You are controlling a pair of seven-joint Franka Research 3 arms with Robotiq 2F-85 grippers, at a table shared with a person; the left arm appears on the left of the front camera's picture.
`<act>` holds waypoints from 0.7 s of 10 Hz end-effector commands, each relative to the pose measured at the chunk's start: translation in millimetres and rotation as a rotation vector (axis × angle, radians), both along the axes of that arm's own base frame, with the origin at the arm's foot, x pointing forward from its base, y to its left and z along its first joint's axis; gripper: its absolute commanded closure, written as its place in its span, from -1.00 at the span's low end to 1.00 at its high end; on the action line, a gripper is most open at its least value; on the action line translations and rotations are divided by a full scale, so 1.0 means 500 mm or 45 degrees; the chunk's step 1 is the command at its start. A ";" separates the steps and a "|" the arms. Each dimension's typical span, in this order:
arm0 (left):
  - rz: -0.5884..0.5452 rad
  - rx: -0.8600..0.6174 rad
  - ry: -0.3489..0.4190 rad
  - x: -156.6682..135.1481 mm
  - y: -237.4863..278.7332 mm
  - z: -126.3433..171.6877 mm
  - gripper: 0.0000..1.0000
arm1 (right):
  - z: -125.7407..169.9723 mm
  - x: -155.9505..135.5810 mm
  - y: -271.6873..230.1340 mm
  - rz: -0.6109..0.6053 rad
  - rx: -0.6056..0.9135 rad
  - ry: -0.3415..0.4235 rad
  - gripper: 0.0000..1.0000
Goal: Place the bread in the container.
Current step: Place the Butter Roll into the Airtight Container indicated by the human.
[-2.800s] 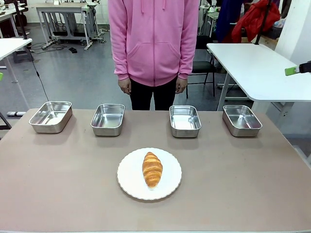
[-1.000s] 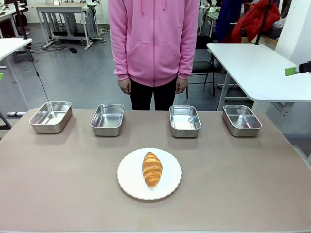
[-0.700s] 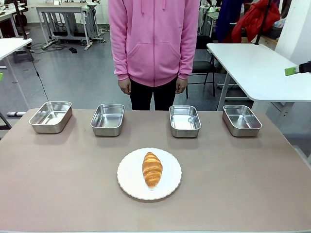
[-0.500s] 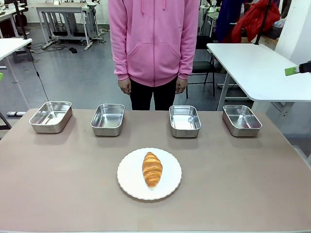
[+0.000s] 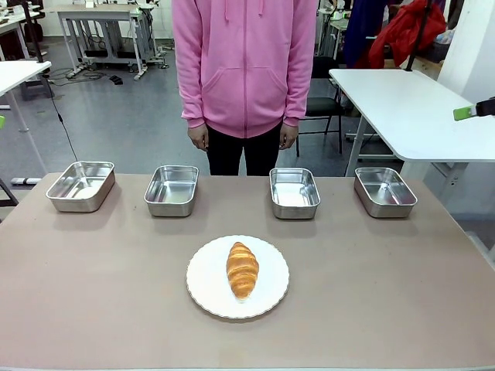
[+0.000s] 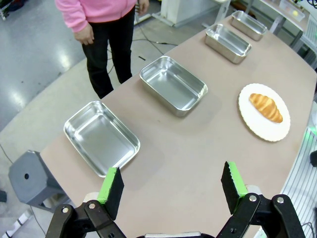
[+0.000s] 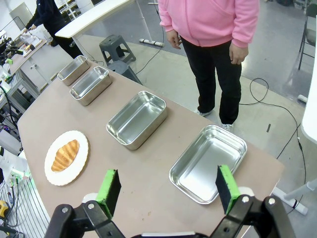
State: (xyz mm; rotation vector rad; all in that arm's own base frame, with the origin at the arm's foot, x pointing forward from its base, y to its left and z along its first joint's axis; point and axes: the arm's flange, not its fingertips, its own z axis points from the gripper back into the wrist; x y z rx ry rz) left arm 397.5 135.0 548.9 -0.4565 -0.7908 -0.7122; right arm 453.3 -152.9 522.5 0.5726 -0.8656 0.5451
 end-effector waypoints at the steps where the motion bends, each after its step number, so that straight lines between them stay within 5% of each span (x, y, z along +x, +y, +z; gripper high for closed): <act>1: -0.003 0.001 -0.005 -0.001 0.000 0.001 -1.00 | 0.001 0.001 0.003 0.004 0.004 -0.004 -1.00; 7: -0.003 0.001 -0.005 -0.001 0.000 0.001 -1.00 | 0.001 0.001 0.003 0.004 0.004 -0.004 -1.00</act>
